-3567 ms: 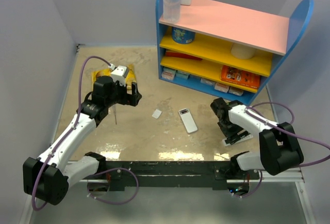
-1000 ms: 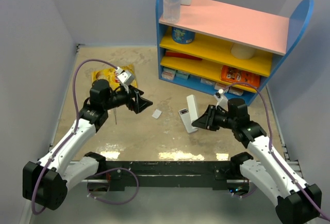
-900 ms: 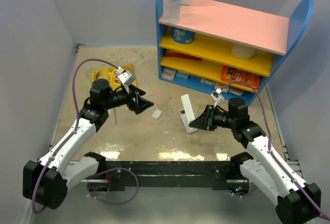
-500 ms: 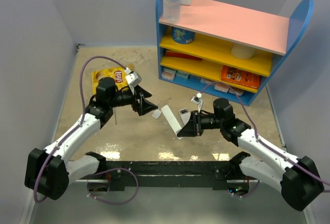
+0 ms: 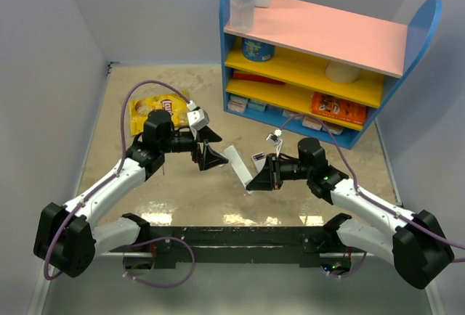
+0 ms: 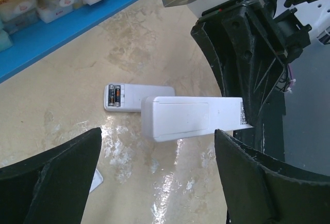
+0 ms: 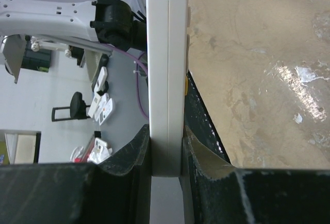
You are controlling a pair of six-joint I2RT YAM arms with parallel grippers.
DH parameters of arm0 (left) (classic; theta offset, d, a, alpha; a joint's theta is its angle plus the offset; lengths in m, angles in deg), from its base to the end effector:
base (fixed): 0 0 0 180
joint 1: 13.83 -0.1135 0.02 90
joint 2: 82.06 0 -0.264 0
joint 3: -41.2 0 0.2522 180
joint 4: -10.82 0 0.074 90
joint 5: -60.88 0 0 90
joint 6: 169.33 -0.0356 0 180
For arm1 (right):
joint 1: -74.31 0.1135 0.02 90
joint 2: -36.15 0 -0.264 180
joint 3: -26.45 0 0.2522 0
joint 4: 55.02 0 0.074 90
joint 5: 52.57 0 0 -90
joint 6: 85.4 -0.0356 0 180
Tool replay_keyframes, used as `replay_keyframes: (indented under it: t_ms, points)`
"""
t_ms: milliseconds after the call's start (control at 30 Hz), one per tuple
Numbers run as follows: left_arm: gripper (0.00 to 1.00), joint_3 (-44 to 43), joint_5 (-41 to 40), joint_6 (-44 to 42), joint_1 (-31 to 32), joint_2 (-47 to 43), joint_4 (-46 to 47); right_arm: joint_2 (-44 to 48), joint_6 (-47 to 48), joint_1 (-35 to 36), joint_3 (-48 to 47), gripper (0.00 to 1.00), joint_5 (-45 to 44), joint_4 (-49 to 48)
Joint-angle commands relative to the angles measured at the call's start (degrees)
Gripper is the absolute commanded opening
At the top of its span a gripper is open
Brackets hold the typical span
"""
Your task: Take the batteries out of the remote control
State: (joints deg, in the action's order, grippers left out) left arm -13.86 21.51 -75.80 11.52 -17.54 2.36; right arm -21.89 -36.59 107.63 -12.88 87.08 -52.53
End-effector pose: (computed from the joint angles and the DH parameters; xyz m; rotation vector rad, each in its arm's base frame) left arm 0.2115 -0.1307 0.2807 0.9620 1.6729 -1.1670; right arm 0.1603 0.1378 0.2215 -0.5183 2.1357 1.6399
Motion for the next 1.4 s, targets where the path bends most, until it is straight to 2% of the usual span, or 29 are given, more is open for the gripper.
replay_keyframes:
  t_ms: [0, 600, 1067, 1200, 1300, 1367]
  points:
    - [0.94, -1.15, 1.66, -2.56, 0.5, 1.57, 3.14, 0.47, -0.73, 0.08, 0.34, 0.0, 2.56, -5.17]
    - [0.91, -3.09, 6.58, -1.43, 0.76, 6.32, 4.98, -0.93, -0.12, 1.22, 0.78, 0.0, 4.32, -5.87]
    - [0.81, -2.82, 10.1, 2.27, 0.94, 8.26, 8.23, -0.58, -1.08, 1.66, 3.06, 0.0, 4.32, -8.42]
    - [0.75, -2.56, 11.5, 2.36, 0.94, 9.49, 8.85, -0.58, -1.53, 1.83, 3.76, 0.0, 4.32, -9.47]
    - [0.64, -2.65, 13.7, 2.18, 0.85, 10.37, 8.85, -0.32, -1.61, 1.84, 3.85, 0.0, 4.23, -9.39]
    - [0.61, -3.08, 14.32, 1.05, 0.85, 10.37, 7.71, 0.12, -1.7, 1.84, 4.03, 0.0, 4.23, -9.39]
